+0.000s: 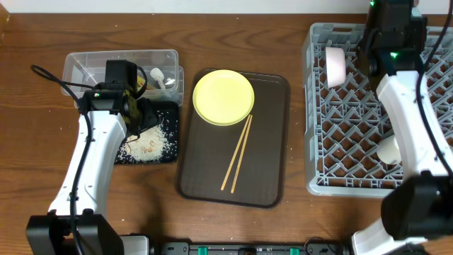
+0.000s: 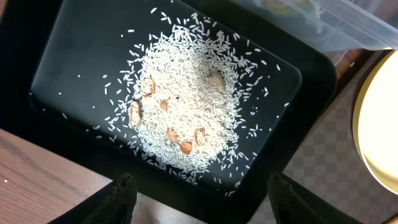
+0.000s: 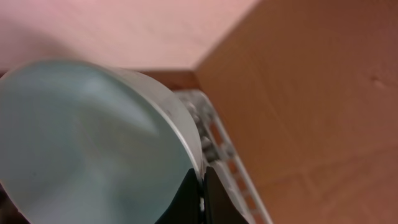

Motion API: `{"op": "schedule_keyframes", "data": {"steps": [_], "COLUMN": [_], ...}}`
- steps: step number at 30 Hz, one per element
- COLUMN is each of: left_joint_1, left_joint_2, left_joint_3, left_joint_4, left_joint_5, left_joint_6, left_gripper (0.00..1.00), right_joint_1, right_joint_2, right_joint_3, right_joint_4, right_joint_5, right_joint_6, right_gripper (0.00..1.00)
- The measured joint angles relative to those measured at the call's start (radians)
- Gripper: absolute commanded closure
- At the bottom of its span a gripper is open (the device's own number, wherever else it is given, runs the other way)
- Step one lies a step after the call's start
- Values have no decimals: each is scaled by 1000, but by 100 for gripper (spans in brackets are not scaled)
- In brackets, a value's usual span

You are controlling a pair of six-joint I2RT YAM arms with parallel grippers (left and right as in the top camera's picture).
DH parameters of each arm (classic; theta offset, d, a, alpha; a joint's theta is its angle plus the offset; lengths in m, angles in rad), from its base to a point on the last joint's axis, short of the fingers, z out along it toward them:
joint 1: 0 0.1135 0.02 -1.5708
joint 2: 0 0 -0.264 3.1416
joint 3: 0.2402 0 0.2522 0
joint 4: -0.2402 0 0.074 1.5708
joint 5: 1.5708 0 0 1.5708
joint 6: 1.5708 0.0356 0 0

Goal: Sort waste into correct bins and load items into the dishwasher rack
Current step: 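Carry the blue bowl to the rack's back edge beside the pink bowl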

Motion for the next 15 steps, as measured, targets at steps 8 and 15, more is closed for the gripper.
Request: {"op": "schedule_keyframes", "data": {"steps": [8,15], "left_joint_1": [0,0], "left_joint_2": [0,0], "left_joint_3": [0,0], "left_joint_4": [0,0], "left_joint_5": [0,0], "left_joint_6": [0,0], "left_gripper": [29,29], "right_joint_1": [-33,-32], "right_joint_2": [181,234], "right_joint_3": [0,0], "right_joint_4": [17,21], "right_joint_5": [146,180], "right_joint_6": [-12,12], "right_gripper": [99,99]}}
